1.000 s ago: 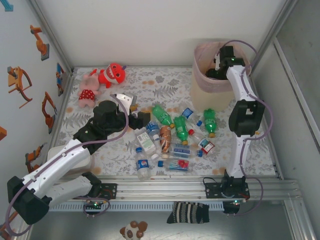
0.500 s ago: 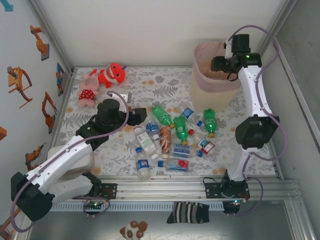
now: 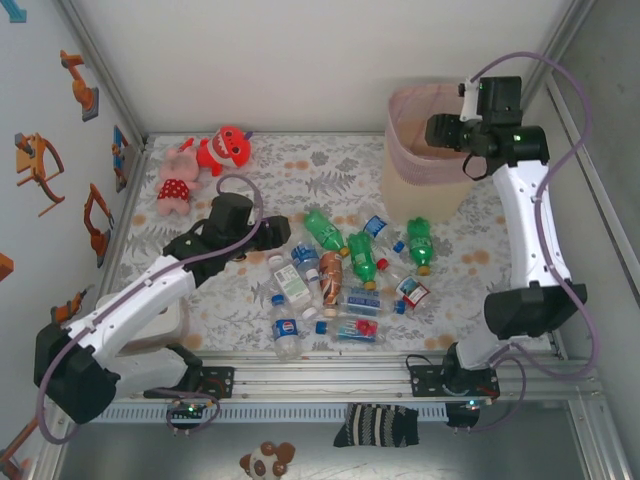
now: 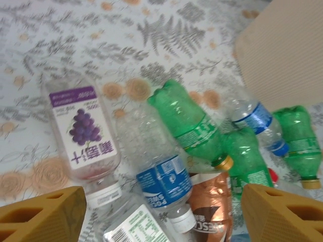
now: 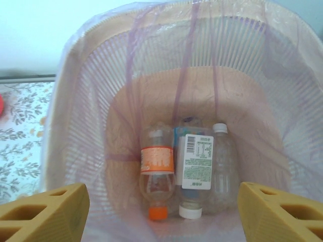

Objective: Put the plastic bottles in the bin

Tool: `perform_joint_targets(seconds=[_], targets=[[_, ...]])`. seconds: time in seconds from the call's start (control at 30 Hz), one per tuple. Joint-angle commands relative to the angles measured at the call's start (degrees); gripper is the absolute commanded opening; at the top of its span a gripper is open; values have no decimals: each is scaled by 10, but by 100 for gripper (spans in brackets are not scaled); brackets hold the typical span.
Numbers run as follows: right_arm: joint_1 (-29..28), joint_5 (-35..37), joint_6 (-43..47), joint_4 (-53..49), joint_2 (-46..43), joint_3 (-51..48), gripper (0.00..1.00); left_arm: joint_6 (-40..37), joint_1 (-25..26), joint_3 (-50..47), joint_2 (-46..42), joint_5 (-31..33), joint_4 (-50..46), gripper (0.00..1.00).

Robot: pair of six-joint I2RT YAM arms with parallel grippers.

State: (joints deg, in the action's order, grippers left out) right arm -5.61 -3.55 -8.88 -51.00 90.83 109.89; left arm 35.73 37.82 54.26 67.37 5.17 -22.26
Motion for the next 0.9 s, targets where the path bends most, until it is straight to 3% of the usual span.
perform_joint_targets(seconds=[0.0,0.3,0.87], targets=[[-7,-8,-25,28,-47,-41,76,49,-4,25,30,22,-79,82],[-13,-9,-33,33,-117,-127,75,51,-25,68,129,36,-141,81],[-18,-1,-28,20,-152,-152,75,-2,-133,209,341,-52,-125,82]])
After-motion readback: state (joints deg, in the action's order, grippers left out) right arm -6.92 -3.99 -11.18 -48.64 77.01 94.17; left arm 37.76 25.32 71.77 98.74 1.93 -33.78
